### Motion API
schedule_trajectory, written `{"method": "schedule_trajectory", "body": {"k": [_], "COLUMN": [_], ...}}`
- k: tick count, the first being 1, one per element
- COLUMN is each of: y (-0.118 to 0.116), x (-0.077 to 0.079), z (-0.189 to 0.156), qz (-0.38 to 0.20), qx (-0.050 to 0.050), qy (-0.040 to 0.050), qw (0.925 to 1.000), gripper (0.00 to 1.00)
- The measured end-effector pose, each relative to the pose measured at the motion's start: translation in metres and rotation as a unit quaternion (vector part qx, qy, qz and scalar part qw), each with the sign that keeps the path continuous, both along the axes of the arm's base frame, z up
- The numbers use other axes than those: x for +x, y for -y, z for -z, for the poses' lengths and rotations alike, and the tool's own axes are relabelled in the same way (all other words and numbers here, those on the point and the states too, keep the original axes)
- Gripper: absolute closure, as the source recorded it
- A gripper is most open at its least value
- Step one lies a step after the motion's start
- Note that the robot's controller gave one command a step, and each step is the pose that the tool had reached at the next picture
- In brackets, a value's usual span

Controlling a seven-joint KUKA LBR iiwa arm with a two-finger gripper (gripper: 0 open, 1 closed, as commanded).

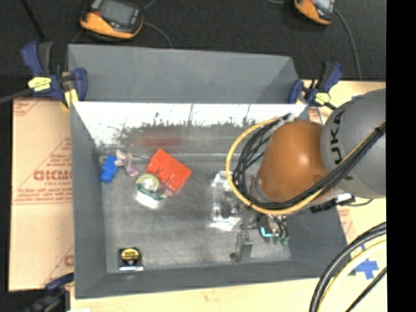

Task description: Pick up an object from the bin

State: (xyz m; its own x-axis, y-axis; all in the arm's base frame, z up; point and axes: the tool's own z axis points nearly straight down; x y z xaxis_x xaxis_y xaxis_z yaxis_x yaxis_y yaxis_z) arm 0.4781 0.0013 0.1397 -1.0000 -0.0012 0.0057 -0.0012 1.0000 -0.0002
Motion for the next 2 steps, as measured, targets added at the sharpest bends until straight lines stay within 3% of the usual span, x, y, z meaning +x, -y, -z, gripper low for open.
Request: {"method": "schedule_trajectory", "body": {"k": [1,2], "y": [0.034,0.033], "x": [0.057,0.084], "z": [0.041,0.070], "qz": [-0.027,-0.063], "qx": [-0.001,-0.001], "qy": [0.0062,0.0041], "qw": [0.9996,0.9980], "gripper": [0.00,0.00]}}
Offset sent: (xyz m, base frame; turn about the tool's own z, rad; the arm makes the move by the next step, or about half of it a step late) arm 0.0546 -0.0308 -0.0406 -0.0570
